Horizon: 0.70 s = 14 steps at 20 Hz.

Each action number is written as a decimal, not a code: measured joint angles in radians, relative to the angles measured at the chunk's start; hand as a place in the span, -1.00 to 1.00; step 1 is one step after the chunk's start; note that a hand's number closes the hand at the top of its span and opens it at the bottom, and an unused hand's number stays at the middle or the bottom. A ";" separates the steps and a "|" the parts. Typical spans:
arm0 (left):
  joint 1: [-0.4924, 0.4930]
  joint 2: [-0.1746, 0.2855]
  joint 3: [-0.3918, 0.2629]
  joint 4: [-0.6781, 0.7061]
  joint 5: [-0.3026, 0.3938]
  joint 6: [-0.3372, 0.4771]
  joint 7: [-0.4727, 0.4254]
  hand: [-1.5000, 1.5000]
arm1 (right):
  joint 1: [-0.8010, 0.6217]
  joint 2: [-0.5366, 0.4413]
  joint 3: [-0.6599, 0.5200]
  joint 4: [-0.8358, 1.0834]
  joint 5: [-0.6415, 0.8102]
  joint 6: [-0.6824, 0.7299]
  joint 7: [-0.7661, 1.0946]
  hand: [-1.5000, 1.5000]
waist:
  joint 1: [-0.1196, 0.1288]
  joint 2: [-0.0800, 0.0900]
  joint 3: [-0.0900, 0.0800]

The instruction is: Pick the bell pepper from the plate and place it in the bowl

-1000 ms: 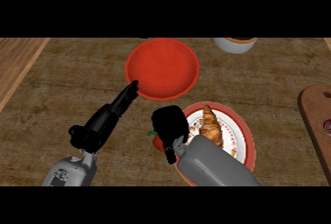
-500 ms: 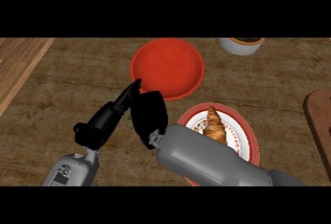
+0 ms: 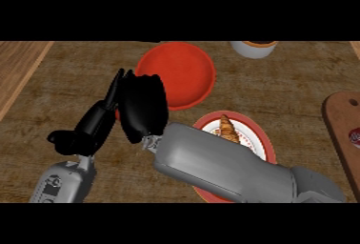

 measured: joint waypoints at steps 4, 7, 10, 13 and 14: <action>-0.004 -0.002 0.013 0.016 0.001 0.007 0.013 0.00 | -0.052 0.002 -0.016 0.046 -0.031 -0.083 0.006 1.00 | -0.007 0.002 -0.001; 0.003 0.002 0.024 0.032 0.000 0.009 0.015 0.00 | -0.097 0.004 -0.019 0.125 -0.054 -0.111 0.000 1.00 | -0.012 0.003 -0.001; 0.013 -0.003 0.028 0.051 -0.005 0.017 0.013 0.00 | -0.134 0.004 -0.020 0.220 -0.045 -0.132 -0.018 1.00 | -0.022 0.003 -0.001; 0.046 0.000 0.014 0.047 -0.006 0.002 0.012 0.00 | -0.166 0.002 -0.024 0.329 -0.006 -0.174 -0.043 1.00 | -0.025 0.003 -0.001; 0.055 0.000 0.007 0.047 -0.007 -0.007 0.008 0.00 | -0.171 0.003 -0.023 0.362 0.004 -0.196 -0.055 1.00 | -0.025 0.004 -0.001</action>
